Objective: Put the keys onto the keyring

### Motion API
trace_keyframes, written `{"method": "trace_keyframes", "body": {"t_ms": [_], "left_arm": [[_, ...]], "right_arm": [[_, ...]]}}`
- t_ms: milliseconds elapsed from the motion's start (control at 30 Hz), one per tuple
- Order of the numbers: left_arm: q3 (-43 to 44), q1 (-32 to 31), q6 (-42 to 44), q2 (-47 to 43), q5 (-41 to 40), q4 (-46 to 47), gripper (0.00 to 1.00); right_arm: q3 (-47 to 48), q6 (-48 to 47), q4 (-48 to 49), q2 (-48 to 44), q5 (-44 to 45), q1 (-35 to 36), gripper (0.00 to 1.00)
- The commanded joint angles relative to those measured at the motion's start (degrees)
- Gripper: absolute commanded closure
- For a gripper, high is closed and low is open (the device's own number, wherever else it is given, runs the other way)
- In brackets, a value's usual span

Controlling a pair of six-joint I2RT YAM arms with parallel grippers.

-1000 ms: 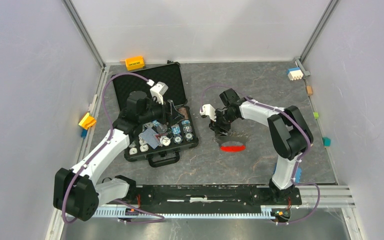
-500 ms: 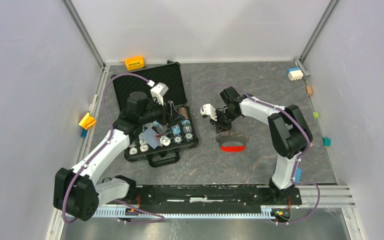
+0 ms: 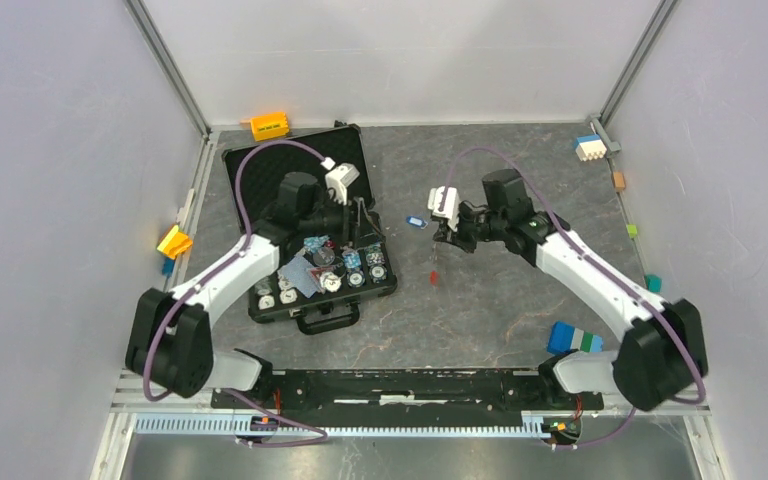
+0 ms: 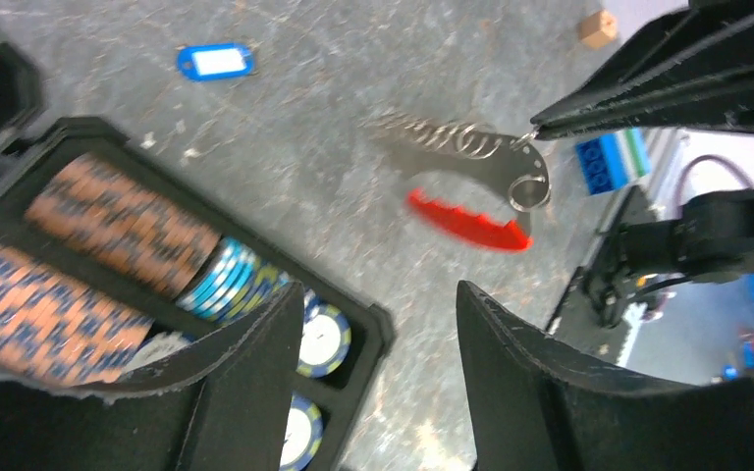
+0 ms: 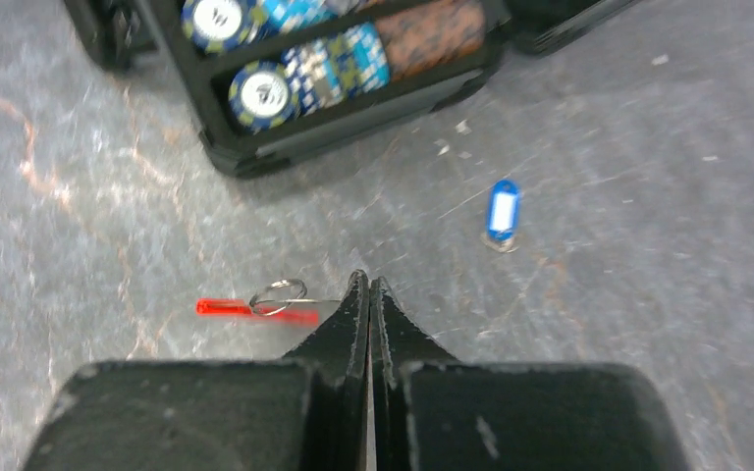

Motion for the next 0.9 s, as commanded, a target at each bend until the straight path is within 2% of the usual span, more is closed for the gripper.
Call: {"method": "trace_keyframes", "body": {"t_ms": [0, 133, 333, 433, 567, 733, 867], "left_arm": [[7.0, -3.2, -12.3, 5.0, 3.9, 2.9, 0.36], [10.9, -5.8, -23.3, 10.7, 9.5, 4.4, 0.36], [10.5, -9.0, -36.6, 15.8, 13.6, 14.5, 0.34], [10.1, -9.4, -37.8, 16.6, 14.1, 17.6, 0.34], [10.5, -9.4, -28.6, 15.1, 12.4, 16.0, 0.35], [11.4, -9.6, -7.2, 9.6, 10.8, 11.0, 0.35], [9.6, -9.6, 9.7, 4.5, 13.1, 10.4, 0.36]], "right_arm": [[-4.3, 13.4, 17.1, -7.6, 3.5, 0.0, 1.00], [-8.2, 17.4, 24.5, -12.2, 6.8, 0.4, 1.00], [-12.6, 20.4, 32.4, -16.4, 8.8, 0.6, 1.00], [-12.7, 19.8, 31.4, -16.8, 7.5, 0.6, 1.00], [-12.6, 14.5, 26.8, -17.4, 3.5, 0.5, 1.00], [-13.2, 8.6, 21.1, -19.2, -0.9, 0.6, 1.00], [-14.1, 7.3, 19.8, -20.6, -4.7, 0.6, 1.00]]}}
